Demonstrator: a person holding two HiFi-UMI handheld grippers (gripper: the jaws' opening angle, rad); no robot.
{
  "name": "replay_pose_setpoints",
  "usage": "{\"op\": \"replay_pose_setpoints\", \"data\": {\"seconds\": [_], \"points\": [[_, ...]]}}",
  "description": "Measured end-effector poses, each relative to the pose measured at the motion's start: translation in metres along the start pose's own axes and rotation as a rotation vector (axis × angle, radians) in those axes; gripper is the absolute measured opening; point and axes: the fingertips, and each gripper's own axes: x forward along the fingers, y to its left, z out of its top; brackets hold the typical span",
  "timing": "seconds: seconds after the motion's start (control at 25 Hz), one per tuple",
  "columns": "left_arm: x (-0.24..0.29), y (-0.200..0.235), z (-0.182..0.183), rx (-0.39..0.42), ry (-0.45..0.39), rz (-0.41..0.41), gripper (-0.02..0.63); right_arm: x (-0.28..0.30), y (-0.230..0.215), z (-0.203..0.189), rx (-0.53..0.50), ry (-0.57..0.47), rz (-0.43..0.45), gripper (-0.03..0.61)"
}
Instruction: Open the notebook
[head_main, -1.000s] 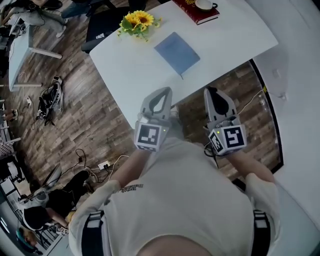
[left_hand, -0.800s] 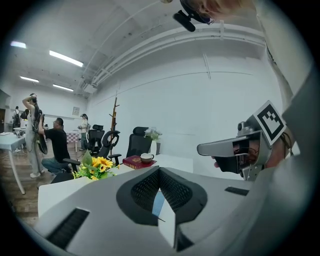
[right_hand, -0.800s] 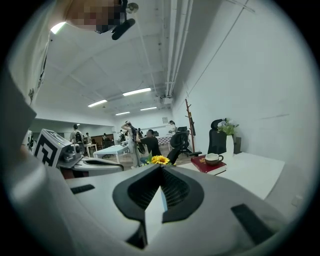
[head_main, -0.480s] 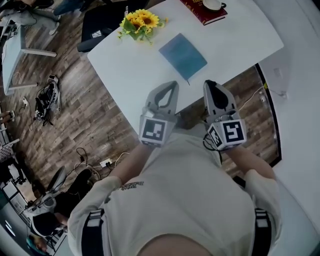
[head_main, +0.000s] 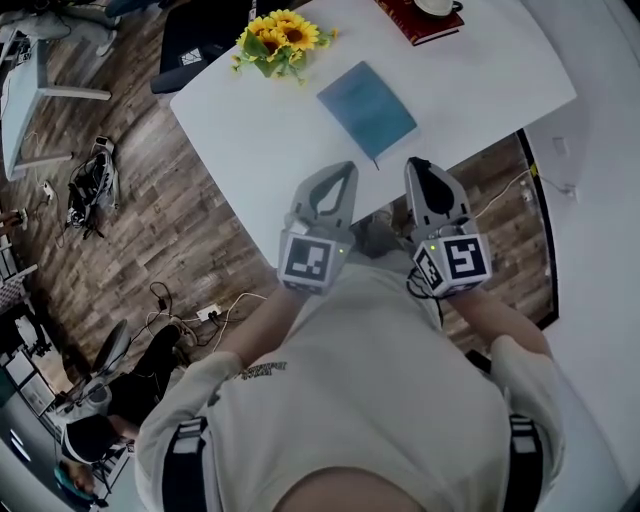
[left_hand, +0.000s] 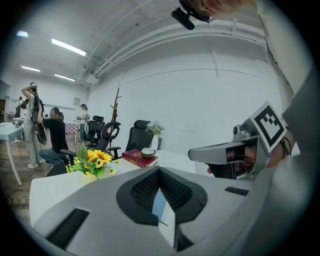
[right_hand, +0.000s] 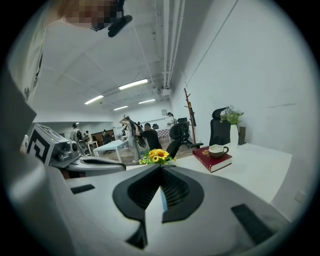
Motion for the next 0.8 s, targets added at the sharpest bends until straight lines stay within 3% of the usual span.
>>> {"op": "replay_pose_setpoints", "data": {"seconds": [0.32, 0.44, 0.52, 0.6, 0.8], "points": [[0.033, 0.008, -0.018, -0.05, 0.085, 0.016, 0.012, 0.023, -0.027, -0.012, -0.048, 0.048, -0.012, 0.008], [0.055, 0.01, -0.041, -0.078, 0.162, 0.008, 0.012, 0.043, -0.046, -0.025, -0.056, 0.095, -0.009, 0.095], [0.072, 0.012, -0.059, -0.094, 0.222, 0.0, 0.012, 0.06, -0.06, -0.04, -0.011, 0.152, -0.003, 0.095], [0.088, 0.013, -0.079, -0.106, 0.275, -0.01, 0.012, 0.077, -0.074, -0.057, 0.013, 0.208, 0.004, 0.152], [0.119, 0.013, -0.127, -0.129, 0.394, -0.02, 0.012, 0.109, -0.11, -0.11, 0.001, 0.33, -0.005, 0.155]]}}
